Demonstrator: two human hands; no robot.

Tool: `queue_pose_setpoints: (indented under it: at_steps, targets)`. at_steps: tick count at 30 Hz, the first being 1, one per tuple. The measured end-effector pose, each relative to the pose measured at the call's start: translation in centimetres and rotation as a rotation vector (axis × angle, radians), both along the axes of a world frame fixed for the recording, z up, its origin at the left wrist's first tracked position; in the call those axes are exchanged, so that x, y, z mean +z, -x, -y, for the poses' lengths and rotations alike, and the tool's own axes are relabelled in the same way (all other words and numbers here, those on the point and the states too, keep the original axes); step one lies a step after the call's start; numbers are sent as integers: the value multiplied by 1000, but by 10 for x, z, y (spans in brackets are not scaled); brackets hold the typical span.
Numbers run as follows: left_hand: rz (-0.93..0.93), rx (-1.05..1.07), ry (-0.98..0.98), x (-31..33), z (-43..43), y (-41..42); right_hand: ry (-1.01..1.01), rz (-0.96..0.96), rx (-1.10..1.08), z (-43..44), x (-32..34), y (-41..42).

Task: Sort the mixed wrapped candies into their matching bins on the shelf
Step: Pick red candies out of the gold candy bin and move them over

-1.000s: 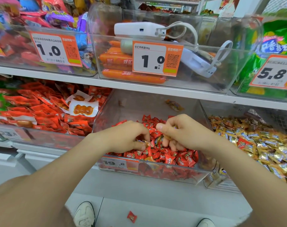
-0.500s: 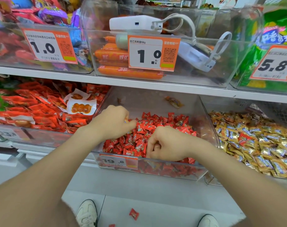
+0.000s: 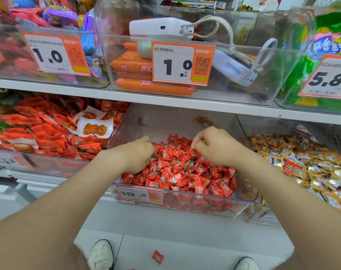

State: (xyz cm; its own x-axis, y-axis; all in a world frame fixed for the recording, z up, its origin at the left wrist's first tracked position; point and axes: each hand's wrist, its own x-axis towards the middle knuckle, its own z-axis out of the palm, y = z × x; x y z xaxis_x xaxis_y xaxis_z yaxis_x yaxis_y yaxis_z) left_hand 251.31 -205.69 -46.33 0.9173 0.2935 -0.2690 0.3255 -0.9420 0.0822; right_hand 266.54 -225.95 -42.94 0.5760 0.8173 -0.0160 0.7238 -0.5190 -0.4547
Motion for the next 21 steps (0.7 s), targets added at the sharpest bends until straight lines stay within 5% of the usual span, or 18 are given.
queue_pose_setpoints:
  at_steps: [6,14,17,21]
  targets:
    - [8,-19,34,7,1,-2,199,45,34,-10,-10,-6]
    - [543,173,199,34,8,6,384,-9,-98,-28,-10,0]
    - [570,178,221,34,9,8,397,-149,-125,-31,-7,3]
    - [556,173,207,28,11,6,400,-80,-100,-36,-14,3]
